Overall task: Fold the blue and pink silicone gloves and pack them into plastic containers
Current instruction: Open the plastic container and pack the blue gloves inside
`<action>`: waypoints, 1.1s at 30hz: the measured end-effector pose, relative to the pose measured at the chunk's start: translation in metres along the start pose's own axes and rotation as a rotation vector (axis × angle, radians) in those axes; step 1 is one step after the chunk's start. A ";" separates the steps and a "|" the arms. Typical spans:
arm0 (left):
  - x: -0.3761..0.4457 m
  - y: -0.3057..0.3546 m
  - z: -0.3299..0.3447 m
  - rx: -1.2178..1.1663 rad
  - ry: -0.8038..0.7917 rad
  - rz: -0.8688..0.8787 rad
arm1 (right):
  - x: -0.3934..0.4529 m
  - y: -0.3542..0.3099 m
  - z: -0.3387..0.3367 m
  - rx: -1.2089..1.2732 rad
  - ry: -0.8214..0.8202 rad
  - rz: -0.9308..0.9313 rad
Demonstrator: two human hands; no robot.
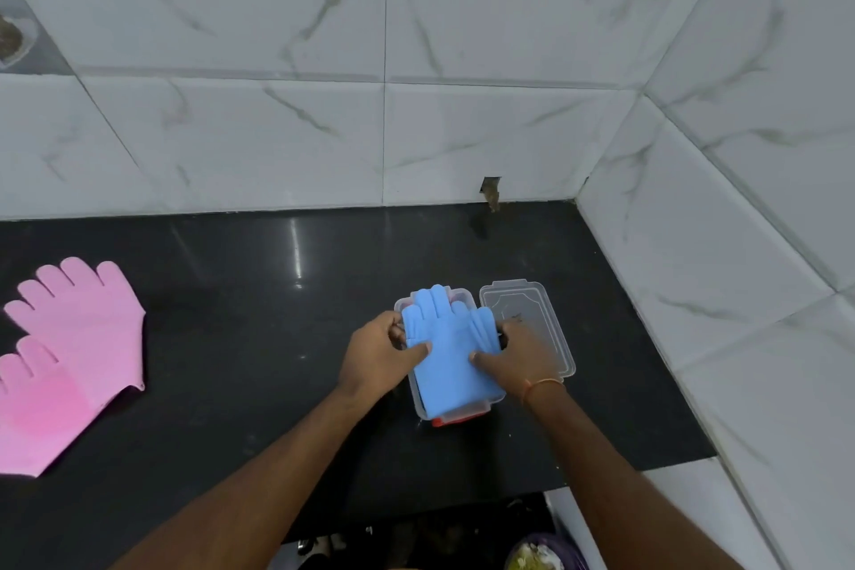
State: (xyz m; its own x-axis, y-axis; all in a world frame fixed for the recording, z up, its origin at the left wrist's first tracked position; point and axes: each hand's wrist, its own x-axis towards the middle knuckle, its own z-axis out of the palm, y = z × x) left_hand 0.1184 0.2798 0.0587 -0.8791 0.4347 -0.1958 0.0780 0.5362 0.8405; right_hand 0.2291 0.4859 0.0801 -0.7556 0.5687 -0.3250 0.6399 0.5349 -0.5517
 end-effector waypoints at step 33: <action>0.037 0.055 0.020 1.246 -0.555 0.375 | 0.020 -0.033 0.061 -0.543 -0.235 -0.231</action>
State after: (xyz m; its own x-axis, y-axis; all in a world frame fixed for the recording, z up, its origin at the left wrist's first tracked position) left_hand 0.0999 0.3396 0.0875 -0.4398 0.7593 -0.4797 0.8770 0.4783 -0.0470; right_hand 0.1848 0.4416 0.0448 -0.8537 0.2812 -0.4383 0.3899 0.9031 -0.1800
